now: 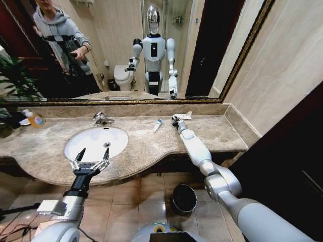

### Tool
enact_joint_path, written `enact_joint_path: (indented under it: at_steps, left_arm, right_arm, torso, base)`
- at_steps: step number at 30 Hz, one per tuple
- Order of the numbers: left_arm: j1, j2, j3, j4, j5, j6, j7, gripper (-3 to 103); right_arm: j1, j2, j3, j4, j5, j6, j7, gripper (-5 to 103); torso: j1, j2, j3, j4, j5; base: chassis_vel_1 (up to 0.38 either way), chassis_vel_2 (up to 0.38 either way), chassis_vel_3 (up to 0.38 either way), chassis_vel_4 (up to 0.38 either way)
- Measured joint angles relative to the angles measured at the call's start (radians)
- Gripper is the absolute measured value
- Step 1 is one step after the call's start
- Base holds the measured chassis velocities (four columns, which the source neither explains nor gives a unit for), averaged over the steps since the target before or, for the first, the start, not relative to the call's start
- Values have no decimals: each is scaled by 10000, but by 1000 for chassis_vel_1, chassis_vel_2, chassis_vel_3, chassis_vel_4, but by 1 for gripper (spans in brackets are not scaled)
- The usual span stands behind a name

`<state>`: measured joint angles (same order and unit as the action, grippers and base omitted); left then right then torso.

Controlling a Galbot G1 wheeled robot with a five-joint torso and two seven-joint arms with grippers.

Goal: Pick up the trash from the sink and place it in the trash bin.

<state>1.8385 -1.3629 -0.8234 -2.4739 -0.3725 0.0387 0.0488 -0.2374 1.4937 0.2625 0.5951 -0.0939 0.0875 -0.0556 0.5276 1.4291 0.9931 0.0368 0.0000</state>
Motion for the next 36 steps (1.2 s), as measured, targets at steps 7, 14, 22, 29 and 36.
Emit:
enact_joint_path:
  at_steps: [7,14,22,29,36]
  left_arm:
    - [0,0,0,0,0,0,0,100]
    - [0,0,0,-1,0,0,0,100]
    - [-1,0,-3,0,0,-1,-5,100]
    - [1,0,0,0,0,1,0,100]
    - [0,0,0,-1,0,0,0,100]
  right_arm:
    - [-174,-87,-75,343,114,-17,-18,0]
    - [-1281,-765,108,2332,765,511,225,0]
    - [-4121,-2532,633,7004,3022,-122,842,0]
    - [-7155,-3439,1746,10770,4416,-897,1295,0]
    - [-10937,-2823,3572,13583,4466,-465,779,0]
  torso:
    - [0,0,0,0,1]
    - [0,0,-1,2,0]
    - [-1,0,-1,1,4]
    - [-3,1,-3,0,4]
    - [-3,1,-3,-6,5]
  base:
    - [0,0,0,0]
    - [0,0,0,0]
    - [0,0,0,0]
    - [0,0,0,0]
    - [0,0,0,0]
